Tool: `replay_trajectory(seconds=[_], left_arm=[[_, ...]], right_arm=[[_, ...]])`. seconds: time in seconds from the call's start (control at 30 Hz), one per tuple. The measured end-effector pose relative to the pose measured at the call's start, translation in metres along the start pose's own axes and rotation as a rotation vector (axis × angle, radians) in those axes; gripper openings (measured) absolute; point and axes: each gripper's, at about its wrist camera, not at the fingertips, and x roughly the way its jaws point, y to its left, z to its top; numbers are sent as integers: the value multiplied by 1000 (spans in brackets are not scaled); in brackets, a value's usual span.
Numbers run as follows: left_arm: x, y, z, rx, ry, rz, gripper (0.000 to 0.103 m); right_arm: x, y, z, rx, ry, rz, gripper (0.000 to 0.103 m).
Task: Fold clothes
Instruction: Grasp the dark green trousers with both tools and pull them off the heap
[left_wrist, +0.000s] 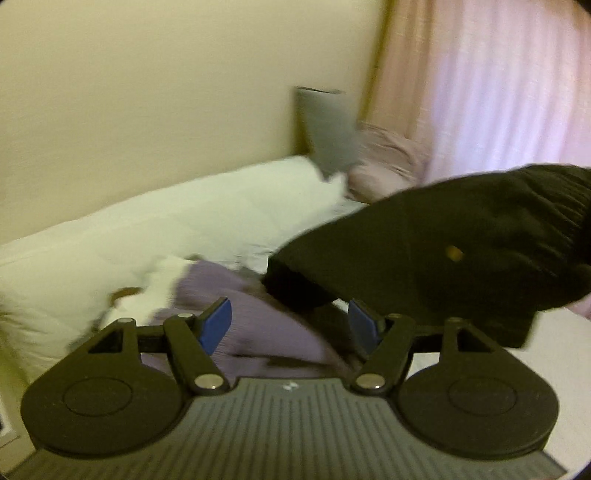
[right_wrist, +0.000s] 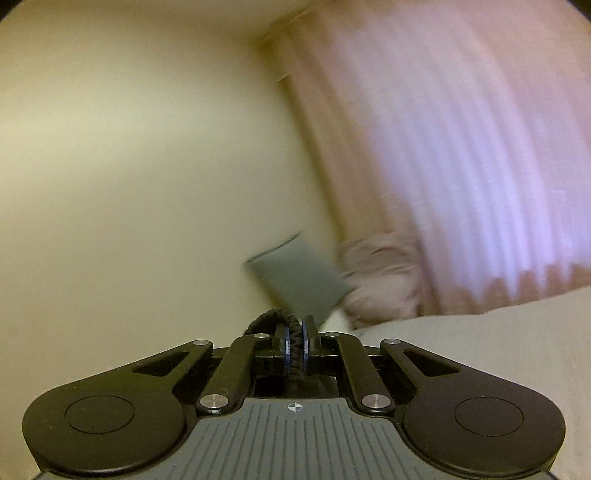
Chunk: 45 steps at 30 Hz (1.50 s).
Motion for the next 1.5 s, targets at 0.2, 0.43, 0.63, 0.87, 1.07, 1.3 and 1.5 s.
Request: replay_trajectory(seconds=[0.2,0.43,0.63,0.87,1.07,1.3,1.5], left_arm=[[-7,-80,-22,109,45,-179,67],[-38,-192,-72,224,107,-358,67],[-62,-237,-103,225,126,-359,67],[-107,-270,-123,205,69,-313,67],[-114,-298,-157,262,165,-299,67],[-118,-353,-206,432,289,-339,67],[-117,-383,-238,556,355,-345,67]], right_arm=[[-158,-101,29,68,-10,-326,5],[-310,-165,31,24,23,-595,5],[-361,-152,16,-131,173,-450,6],[-444,-204,88,117,-74,-432,5],[-481,-333,-40,180,651,-752,6],[-546,-366,-142,296,782,-857,5],[-572,-364,-129,307,696,-891,6]])
